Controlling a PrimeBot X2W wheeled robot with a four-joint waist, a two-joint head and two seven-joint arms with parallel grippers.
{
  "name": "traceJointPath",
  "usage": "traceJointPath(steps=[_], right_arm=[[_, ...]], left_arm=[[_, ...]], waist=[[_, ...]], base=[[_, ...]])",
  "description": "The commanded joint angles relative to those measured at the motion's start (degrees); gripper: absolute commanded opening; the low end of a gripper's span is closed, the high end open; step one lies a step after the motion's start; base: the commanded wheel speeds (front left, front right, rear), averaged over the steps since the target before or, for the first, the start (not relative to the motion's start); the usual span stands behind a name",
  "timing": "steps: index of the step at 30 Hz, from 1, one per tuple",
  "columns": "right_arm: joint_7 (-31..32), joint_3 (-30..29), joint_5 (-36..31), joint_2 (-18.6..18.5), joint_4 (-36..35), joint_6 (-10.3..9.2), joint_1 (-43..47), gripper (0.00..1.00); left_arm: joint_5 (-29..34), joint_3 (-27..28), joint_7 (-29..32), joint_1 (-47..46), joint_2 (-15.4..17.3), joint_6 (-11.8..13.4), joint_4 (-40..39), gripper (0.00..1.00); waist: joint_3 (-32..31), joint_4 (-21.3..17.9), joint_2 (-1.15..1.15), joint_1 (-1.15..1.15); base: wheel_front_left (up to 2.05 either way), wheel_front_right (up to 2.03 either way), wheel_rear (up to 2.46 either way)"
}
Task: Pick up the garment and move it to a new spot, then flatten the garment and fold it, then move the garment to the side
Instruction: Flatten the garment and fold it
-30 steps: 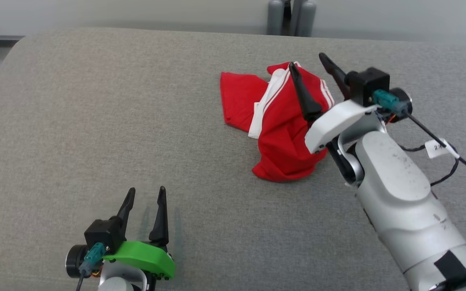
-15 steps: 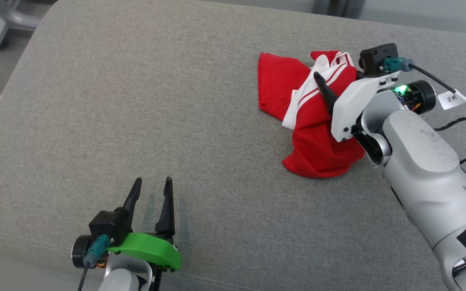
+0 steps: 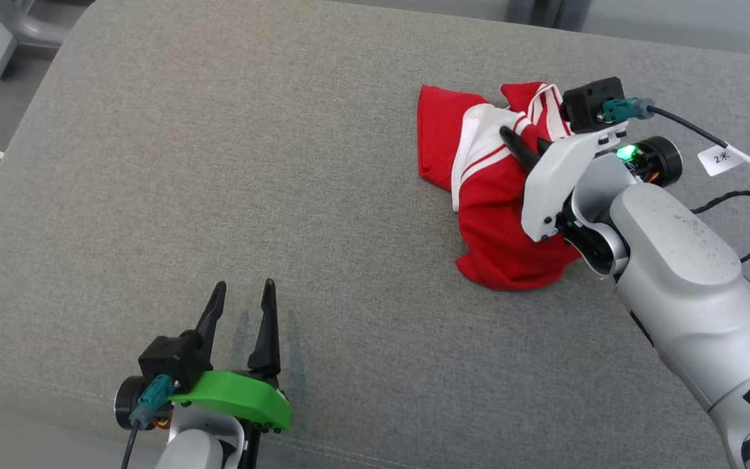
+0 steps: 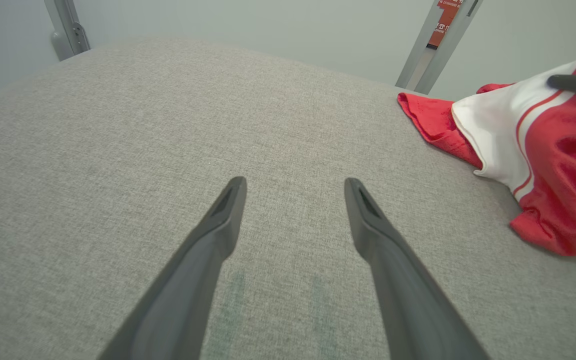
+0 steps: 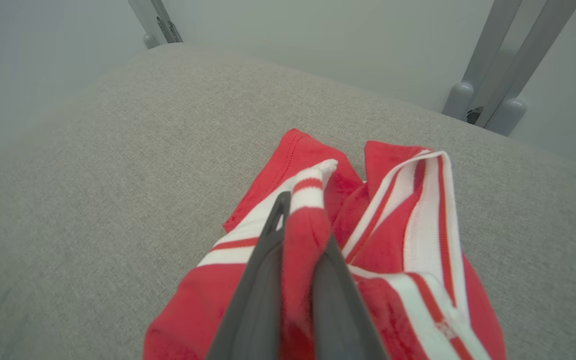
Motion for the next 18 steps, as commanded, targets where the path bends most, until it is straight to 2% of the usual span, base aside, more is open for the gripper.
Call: traceJointPath(steps=[1,7,10,13,18], right_arm=[[-1.5,0.0,0.5,0.4,-1.0,-0.07,-0.9,0.0],[-8.0,0.6,1.2,5.3,-4.4,-0.07,-5.4,0.0],[-13.8,-0.5,1.9,9.5,-5.8,-0.07,-10.1,0.0],[-19.4,-2.1,2.7,11.0,-6.8,-0.07,-15.0,0.0],[-22.9,-11.4,1.6,11.5,-4.1,-0.07,-20.3,0.0]], left_arm=[[-0.4,0.0,0.0,0.2,0.1,0.2,0.1,1.0],[-1.2,-0.9,0.0,0.7,0.1,-0.1,0.2,1.0],[-1.6,-1.6,0.0,1.0,0.1,-0.2,0.4,1.0],[-1.6,-1.4,0.0,1.7,0.1,-0.2,0.4,1.0],[-0.7,-0.2,0.0,2.6,0.1,0.2,0.4,1.0]], waist=[[-0.3,0.3,0.0,0.0],[-1.1,1.4,0.0,0.0],[-1.7,2.3,0.0,0.0],[-2.7,2.5,0.0,0.0],[-4.1,1.5,0.0,0.0]], base=[[0.0,0.0,0.0],[0.0,0.0,0.0],[0.0,0.0,0.0],[0.0,0.0,0.0],[0.0,0.0,0.0]])
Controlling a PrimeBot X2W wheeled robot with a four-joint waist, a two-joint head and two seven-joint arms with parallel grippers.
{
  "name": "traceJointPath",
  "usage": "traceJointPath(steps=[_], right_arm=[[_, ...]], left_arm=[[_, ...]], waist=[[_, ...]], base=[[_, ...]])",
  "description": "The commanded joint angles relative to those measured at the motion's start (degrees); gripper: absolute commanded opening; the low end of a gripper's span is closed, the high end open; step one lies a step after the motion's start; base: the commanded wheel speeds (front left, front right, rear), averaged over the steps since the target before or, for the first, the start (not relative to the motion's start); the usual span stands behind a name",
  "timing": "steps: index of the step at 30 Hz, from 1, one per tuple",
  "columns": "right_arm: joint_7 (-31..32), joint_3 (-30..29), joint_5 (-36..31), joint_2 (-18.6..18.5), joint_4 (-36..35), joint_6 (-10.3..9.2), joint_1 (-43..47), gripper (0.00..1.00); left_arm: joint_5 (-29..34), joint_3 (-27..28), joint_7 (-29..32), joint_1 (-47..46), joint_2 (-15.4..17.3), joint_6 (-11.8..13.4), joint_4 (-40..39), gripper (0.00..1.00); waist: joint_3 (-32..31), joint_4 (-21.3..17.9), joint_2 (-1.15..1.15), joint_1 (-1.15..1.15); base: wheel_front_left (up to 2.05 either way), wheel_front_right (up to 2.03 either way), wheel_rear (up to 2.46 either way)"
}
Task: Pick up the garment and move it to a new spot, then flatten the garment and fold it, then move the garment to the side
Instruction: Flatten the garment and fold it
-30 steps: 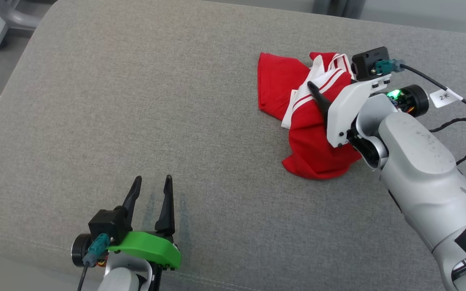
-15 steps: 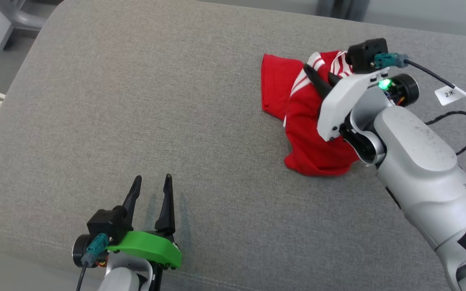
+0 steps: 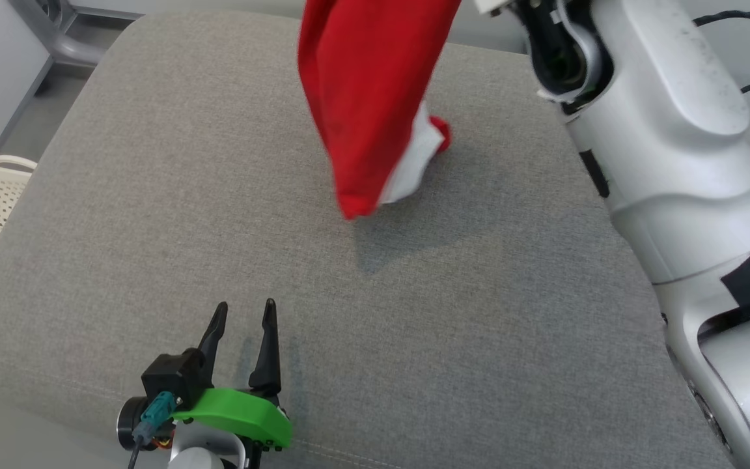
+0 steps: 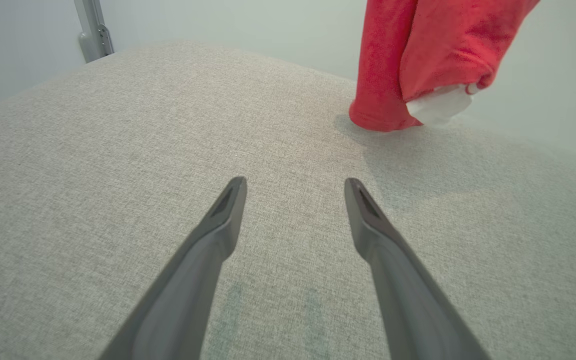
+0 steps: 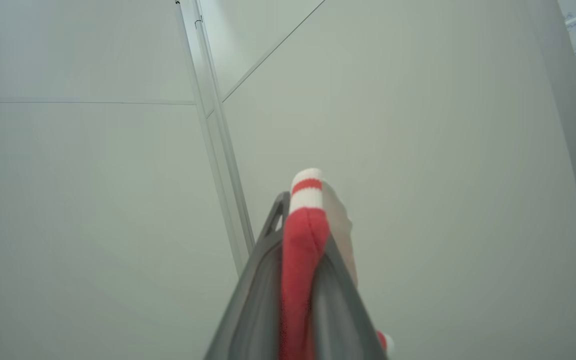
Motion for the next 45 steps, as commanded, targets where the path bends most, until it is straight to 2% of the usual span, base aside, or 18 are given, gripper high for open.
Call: traceJointPath(steps=[1,5,7,12,13,14,18,22,31,39,45], right_arm=[[-0.4,-4.0,-3.0,-0.4,2.1,-0.08,0.2,0.0],[-0.4,-16.1,-11.5,-1.5,6.9,-0.08,5.1,0.0],[-0.4,-21.6,-16.6,-3.3,8.9,-0.07,9.5,0.0],[-0.4,-32.7,-24.7,-6.9,12.2,-0.06,23.7,0.0],[-0.4,-33.7,-26.3,-7.3,12.9,-0.06,26.2,0.18],[-0.4,-35.8,-26.8,-7.1,13.4,-0.06,28.3,1.0],[-0.4,-39.5,-30.3,-5.6,10.3,-0.03,34.7,1.0],[-0.4,-39.3,-32.4,-3.4,5.6,-0.04,38.3,1.0],[-0.4,-29.5,-31.3,-0.3,-6.8,-0.04,45.3,1.0],[-0.4,-22.9,-26.1,-0.2,-9.8,-0.04,48.3,1.0],[-0.4,-21.3,-25.3,-0.2,-9.8,-0.04,48.2,1.0]], left_arm=[[0.3,0.6,0.0,0.7,0.1,0.2,-0.1,1.0],[1.1,1.6,0.0,0.5,0.1,-0.2,-0.2,1.0],[1.4,1.7,0.0,-0.4,0.1,-0.5,-0.1,1.0],[2.1,1.5,0.0,-2.4,0.1,-1.0,0.2,1.0],[2.3,1.5,0.0,-2.8,0.1,-1.1,0.3,1.0],[2.4,1.4,0.0,-3.2,0.1,-1.2,0.5,1.0],[3.3,1.9,0.0,-4.3,0.1,-1.6,1.2,1.0],[3.6,2.5,0.0,-5.1,0.1,-1.8,1.7,1.0],[3.4,3.7,0.0,-6.6,0.2,-1.3,3.1,1.0],[0.5,-0.7,0.0,-8.7,0.2,-5.4,8.3,1.0],[-1.1,-5.3,0.1,-9.2,0.2,-6.7,12.5,1.0]], waist=[[-0.7,-1.4,0.0,0.0],[-0.5,-4.2,0.0,0.0],[0.1,-5.9,0.0,0.0],[1.7,-9.8,0.0,0.0],[2.0,-10.5,0.0,0.0],[2.3,-11.4,0.0,0.0],[3.3,-14.6,0.0,0.0],[3.7,-17.1,0.0,0.0],[4.3,-19.9,0.0,0.0],[6.1,-21.2,0.0,0.0],[6.9,-22.7,0.0,0.0]], base=[[0.0,0.0,0.0],[0.0,0.0,0.0],[0.0,0.0,0.0],[0.0,0.0,0.0],[0.0,0.0,0.0],[0.0,0.0,0.0],[0.0,0.0,0.0],[0.0,0.0,0.0],[0.0,0.0,0.0],[0.0,0.0,0.0],[0.0,0.0,0.0]])
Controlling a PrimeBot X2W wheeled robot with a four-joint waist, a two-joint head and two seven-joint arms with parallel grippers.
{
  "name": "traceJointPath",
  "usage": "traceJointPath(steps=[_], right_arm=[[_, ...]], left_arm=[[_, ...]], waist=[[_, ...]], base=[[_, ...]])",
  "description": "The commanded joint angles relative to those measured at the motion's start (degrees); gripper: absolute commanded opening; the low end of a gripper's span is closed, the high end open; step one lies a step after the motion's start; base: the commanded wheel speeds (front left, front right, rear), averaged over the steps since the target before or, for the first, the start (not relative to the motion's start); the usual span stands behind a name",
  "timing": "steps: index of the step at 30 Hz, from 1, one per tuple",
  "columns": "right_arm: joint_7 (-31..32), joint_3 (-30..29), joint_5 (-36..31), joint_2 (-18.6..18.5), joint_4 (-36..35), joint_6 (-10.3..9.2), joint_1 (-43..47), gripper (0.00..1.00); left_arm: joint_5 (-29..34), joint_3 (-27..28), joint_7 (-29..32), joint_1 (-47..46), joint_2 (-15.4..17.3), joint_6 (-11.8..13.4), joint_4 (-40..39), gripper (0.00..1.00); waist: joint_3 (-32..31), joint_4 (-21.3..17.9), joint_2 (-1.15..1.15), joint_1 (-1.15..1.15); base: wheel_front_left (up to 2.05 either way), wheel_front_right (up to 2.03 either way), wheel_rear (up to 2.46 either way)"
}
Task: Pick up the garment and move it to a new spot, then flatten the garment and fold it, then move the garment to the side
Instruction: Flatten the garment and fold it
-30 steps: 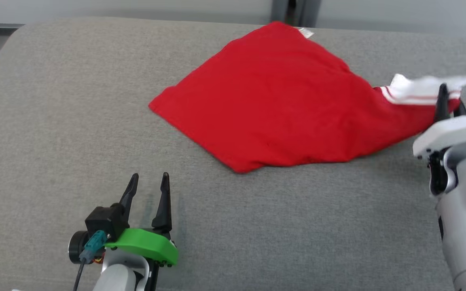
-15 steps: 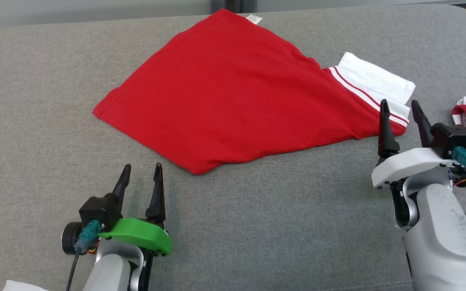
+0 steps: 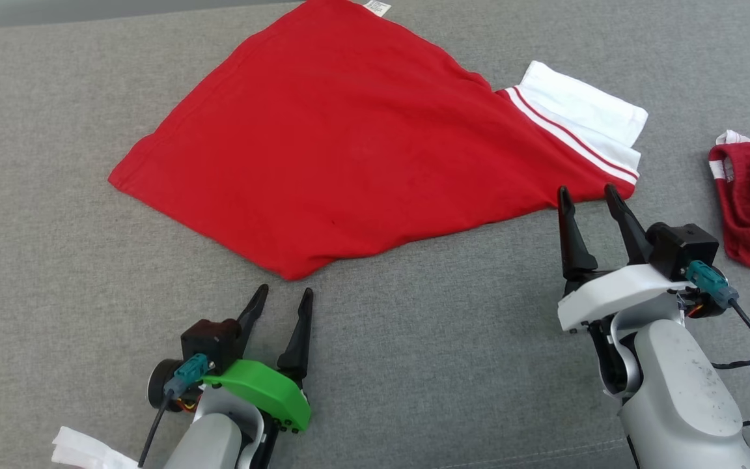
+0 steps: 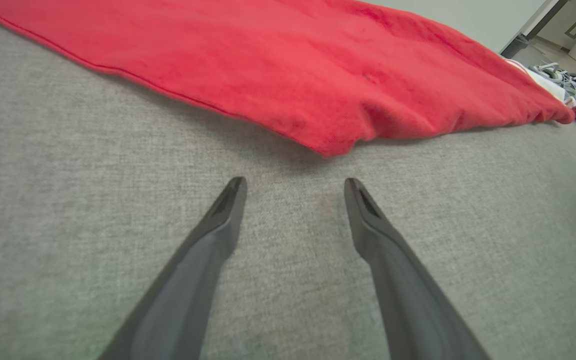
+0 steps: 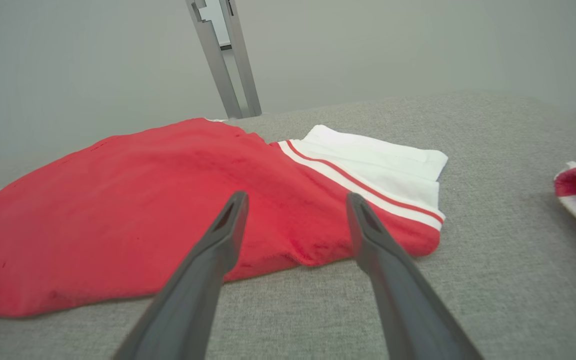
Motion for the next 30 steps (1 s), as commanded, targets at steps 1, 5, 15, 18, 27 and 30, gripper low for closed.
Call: traceJointPath(steps=[1,5,15,18,27,30], right_arm=[[-0.1,0.2,0.3,-0.1,0.0,-0.01,0.0,1.0],[-0.1,0.8,0.7,-0.1,-0.2,-0.01,-0.7,1.0],[-0.1,-0.2,1.3,-0.1,0.5,-0.01,0.7,1.0],[-0.1,-1.0,1.7,-0.1,0.9,-0.01,1.4,1.0],[-0.1,-0.8,3.6,-0.1,0.8,-0.01,1.5,1.0],[-0.1,-0.8,3.8,-0.1,0.7,-0.01,1.0,1.0]], left_arm=[[-0.7,-0.6,0.2,-0.9,0.3,-0.3,0.7,1.0],[-0.8,0.3,0.1,-2.4,0.3,-0.5,-0.5,1.0],[0.9,-3.9,0.1,-3.8,0.2,-0.7,-6.3,0.0],[0.9,-5.9,0.1,-3.0,0.3,-0.7,-10.2,0.0],[1.7,-8.5,0.1,-5.0,0.3,-0.7,-19.7,0.0],[2.9,-6.9,0.1,-7.1,0.3,-0.7,-19.7,0.0]], waist=[[0.5,-0.9,0.0,0.0],[1.1,-2.2,0.0,0.0],[0.2,-3.2,0.0,0.0],[-0.6,-2.3,0.0,0.0],[-2.1,-0.9,0.0,0.0],[-1.3,-1.7,0.0,0.0]], base=[[0.0,0.0,0.0],[0.0,0.0,0.0],[0.0,0.0,0.0],[0.0,0.0,0.0],[0.0,0.0,0.0],[0.0,0.0,0.0]])
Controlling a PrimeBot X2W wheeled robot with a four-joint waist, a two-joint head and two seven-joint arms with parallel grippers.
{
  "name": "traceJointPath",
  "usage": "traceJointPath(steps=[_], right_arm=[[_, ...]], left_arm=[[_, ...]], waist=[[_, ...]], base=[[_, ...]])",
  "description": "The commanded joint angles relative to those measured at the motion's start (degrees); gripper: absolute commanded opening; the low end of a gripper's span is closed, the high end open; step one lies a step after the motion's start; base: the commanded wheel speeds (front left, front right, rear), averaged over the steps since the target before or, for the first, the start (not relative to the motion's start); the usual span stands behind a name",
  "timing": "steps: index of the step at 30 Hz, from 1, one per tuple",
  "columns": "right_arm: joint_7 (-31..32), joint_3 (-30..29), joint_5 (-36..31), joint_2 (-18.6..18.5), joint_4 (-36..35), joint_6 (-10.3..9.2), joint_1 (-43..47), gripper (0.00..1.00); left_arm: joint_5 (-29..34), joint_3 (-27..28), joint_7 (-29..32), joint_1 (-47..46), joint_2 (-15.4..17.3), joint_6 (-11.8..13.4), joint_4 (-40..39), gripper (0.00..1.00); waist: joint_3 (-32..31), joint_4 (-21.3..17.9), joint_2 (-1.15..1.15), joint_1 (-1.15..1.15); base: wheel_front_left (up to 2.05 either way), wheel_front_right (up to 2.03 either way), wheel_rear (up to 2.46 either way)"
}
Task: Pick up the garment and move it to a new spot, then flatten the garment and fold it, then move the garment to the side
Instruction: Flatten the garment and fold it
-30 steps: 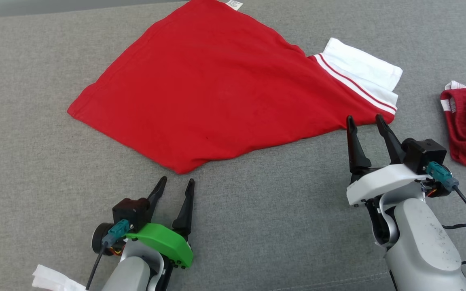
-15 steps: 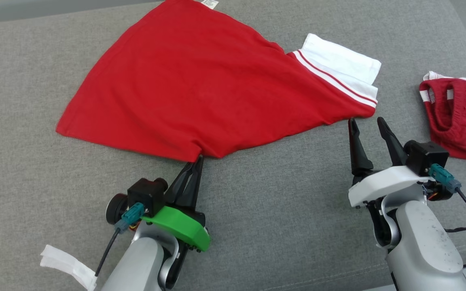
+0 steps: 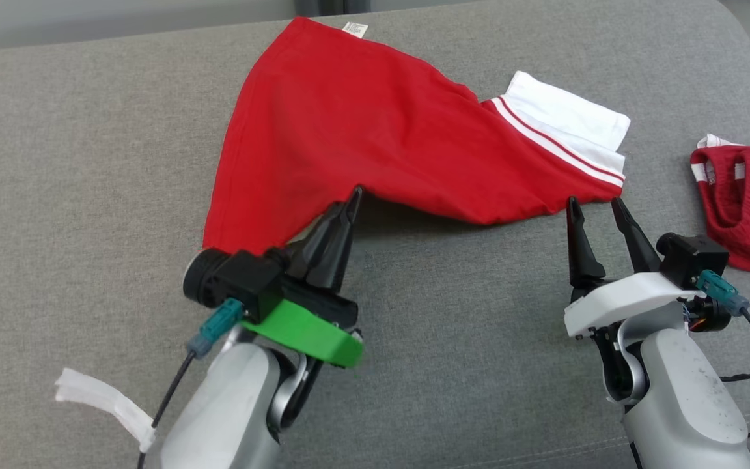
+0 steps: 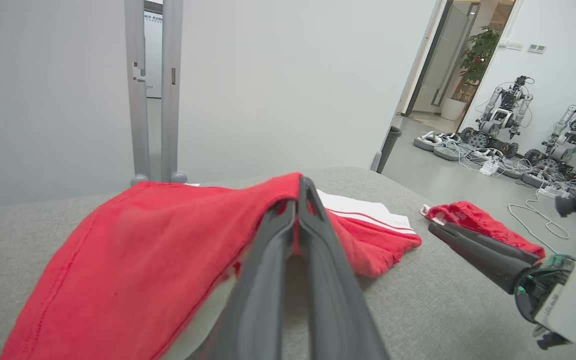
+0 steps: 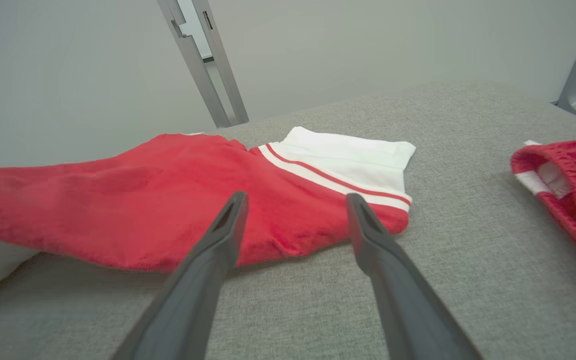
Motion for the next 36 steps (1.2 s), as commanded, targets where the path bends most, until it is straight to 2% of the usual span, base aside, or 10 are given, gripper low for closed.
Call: traceJointPath(steps=[1,8,15,16,17,22,29,36], right_arm=[[-0.1,0.2,0.3,-0.1,-0.4,-0.01,-0.4,1.0],[-0.1,2.7,2.3,-0.1,-2.1,-0.01,-2.8,1.0],[-0.1,6.2,4.8,0.0,-5.1,-0.01,-4.3,1.0],[-0.1,6.6,4.8,0.0,-5.6,-0.01,-4.4,1.0],[-0.1,7.0,5.0,0.0,-6.2,-0.01,-4.4,1.0],[-0.1,9.5,3.9,0.0,-8.9,-0.01,-4.1,1.0],[-0.1,15.5,0.3,-0.1,-10.4,-0.01,-3.6,1.0],[-0.1,21.0,-2.2,-0.1,-8.1,-0.01,-3.5,1.0]], left_arm=[[1.7,1.3,0.0,-2.6,0.4,-0.1,1.5,0.0],[6.8,10.0,0.0,-15.3,3.3,1.5,14.2,0.0],[9.2,16.6,0.0,-25.4,8.4,5.1,28.0,0.0],[8.9,17.4,0.0,-26.0,8.3,5.6,29.1,0.34],[9.2,17.7,0.0,-26.5,8.4,5.9,30.3,1.0],[9.2,19.7,0.0,-23.8,6.6,5.8,30.3,1.0],[9.2,23.3,0.0,-14.5,2.2,4.7,21.6,1.0],[8.8,23.8,0.0,-4.8,0.3,3.7,14.1,1.0]], waist=[[1.1,-1.0,0.0,0.0],[6.7,-6.3,0.0,0.0],[11.9,-10.9,0.0,0.0],[12.1,-11.1,0.0,0.0],[12.3,-11.1,0.0,0.0],[11.9,-8.4,0.0,0.0],[8.5,-0.6,0.0,0.0],[5.1,6.9,0.0,0.0]], base=[[0.0,0.0,0.0],[0.0,0.0,0.0],[0.0,0.0,0.0],[0.0,0.0,0.0],[0.0,0.0,0.0],[0.0,0.0,0.0],[0.0,0.0,0.0],[0.0,0.0,0.0]])
